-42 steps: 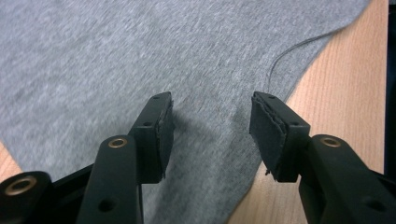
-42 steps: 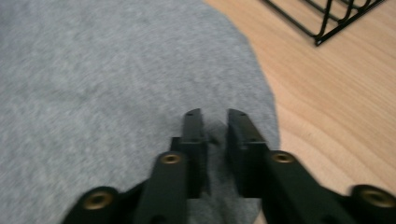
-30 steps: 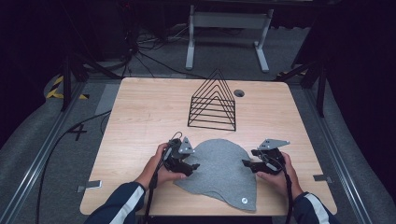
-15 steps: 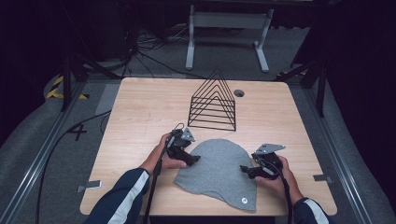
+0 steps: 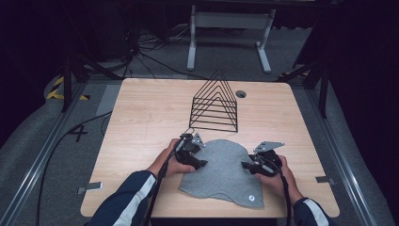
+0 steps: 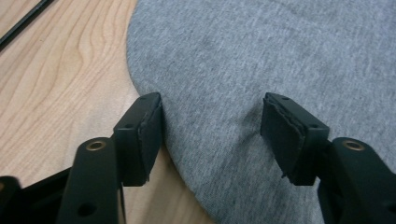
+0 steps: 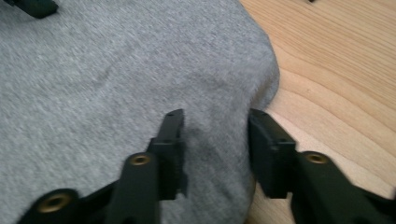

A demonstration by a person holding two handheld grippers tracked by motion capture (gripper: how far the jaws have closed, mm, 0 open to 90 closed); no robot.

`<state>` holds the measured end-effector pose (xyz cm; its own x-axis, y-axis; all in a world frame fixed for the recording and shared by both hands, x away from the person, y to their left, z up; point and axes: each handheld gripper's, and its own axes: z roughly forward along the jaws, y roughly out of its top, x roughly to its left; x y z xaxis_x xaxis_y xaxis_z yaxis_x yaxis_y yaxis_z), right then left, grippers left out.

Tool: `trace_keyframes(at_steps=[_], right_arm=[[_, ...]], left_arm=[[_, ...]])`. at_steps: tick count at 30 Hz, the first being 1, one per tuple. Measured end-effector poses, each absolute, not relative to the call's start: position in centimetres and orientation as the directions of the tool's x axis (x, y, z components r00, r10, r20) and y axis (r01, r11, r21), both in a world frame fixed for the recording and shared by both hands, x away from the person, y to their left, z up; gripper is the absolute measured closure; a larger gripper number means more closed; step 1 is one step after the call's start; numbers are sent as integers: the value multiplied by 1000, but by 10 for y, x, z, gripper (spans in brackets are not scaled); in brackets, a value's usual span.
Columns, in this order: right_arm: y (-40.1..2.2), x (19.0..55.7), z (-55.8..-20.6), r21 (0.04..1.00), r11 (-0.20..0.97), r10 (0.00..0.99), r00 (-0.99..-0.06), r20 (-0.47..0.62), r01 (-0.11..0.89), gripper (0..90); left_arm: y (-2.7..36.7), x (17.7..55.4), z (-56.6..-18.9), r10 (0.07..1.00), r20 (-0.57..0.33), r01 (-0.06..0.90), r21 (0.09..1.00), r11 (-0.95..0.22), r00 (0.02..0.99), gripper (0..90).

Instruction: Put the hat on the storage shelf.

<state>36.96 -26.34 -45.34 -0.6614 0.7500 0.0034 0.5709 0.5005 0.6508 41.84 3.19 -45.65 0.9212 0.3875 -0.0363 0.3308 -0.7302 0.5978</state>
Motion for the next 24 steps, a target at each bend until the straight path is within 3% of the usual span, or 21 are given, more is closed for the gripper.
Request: trace_keyframes(at_steps=[6, 13, 24], right_arm=[[-265, 373, -454, 656, 484, 736, -675, 54, 580, 790], [-267, 372, -453, 667, 487, 724, -687, 53, 564, 838], [-268, 362, -414, 759, 474, 698, -716, -14, 447, 846]], left_arm=[[35, 419, -456, 372, -49, 323, 610, -724, 927, 592], [40, 421, -456, 362, -73, 326, 622, -712, 929, 830], [51, 409, -410, 357, 18, 239, 711, -661, 934, 847]])
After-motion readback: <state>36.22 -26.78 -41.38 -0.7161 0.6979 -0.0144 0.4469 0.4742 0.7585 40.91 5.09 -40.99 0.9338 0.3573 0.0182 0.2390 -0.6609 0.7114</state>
